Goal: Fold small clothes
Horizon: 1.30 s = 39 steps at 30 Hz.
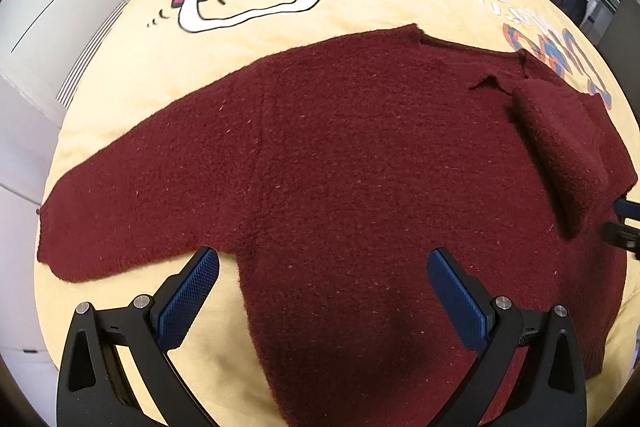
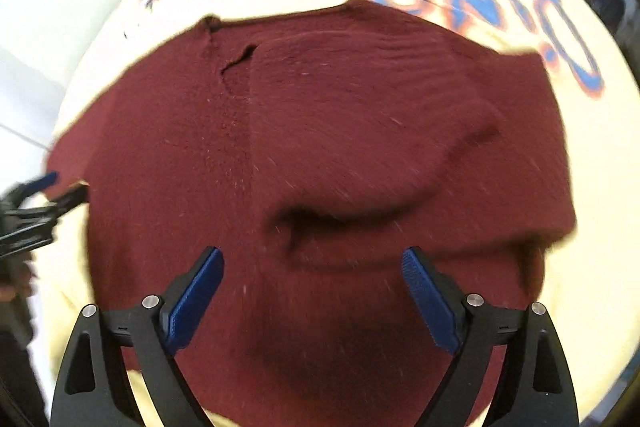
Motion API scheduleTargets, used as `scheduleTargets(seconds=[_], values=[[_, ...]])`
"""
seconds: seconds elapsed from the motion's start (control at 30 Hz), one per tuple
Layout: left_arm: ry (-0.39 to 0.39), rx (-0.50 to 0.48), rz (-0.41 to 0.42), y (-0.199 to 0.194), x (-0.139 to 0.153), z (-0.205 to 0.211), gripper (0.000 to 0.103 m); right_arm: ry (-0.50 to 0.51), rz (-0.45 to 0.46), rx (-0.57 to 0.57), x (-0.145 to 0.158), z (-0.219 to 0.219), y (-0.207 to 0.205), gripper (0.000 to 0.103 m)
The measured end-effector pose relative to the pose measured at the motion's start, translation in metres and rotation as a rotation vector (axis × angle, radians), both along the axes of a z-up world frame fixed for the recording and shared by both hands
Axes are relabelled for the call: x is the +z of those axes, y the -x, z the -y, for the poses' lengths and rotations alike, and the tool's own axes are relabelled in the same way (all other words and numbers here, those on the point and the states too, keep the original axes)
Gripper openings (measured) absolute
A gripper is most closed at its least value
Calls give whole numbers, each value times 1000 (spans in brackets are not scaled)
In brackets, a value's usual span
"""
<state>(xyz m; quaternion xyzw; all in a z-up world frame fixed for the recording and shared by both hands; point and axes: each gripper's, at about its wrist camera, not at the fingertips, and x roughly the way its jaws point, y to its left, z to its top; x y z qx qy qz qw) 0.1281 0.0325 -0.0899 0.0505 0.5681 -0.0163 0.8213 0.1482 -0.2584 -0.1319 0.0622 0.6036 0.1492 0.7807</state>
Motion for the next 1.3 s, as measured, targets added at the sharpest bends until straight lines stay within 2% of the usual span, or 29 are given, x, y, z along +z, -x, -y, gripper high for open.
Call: scheduleTargets(seconds=[0.13,0.27,0.5,0.63,0.9,1.0,1.03,1.1,1.17,1.23,1.27,1.3], values=[[19,-43,19,-3,6,24,102,113,16,-114,-2,53,17,91],[54,-133,32,-12,13,69,102,142,-6,-232,-14,100,17,91],[63,-393,34,-20,14,168,102,37,-45,-328,-35,139,14,91],[46,-527,-11,-23,1,218,102,10,-57,-335,-42,141,14,91],[-101,-677,-89,-37,-40,284,102,-13,-67,-324,-48,141,13,91],[-183,-711,-99,-42,-56,297,100,-18,-72,-334,-51,147,15,91],[-199,-714,-105,-43,-61,299,98,-19,-75,-336,-52,148,15,91],[-217,-705,-123,-51,-71,302,75,-19,-80,-340,-54,151,16,91],[-213,-682,-138,-60,-77,302,67,-19,-86,-339,-56,152,18,91],[-191,-662,-147,-71,-78,301,49,-16,-90,-339,-57,153,18,91],[-188,-655,-139,-75,-75,300,22,-16,-91,-338,-58,153,18,91],[-208,-636,-116,-82,-71,297,11,-15,-91,-339,-58,153,18,91]])
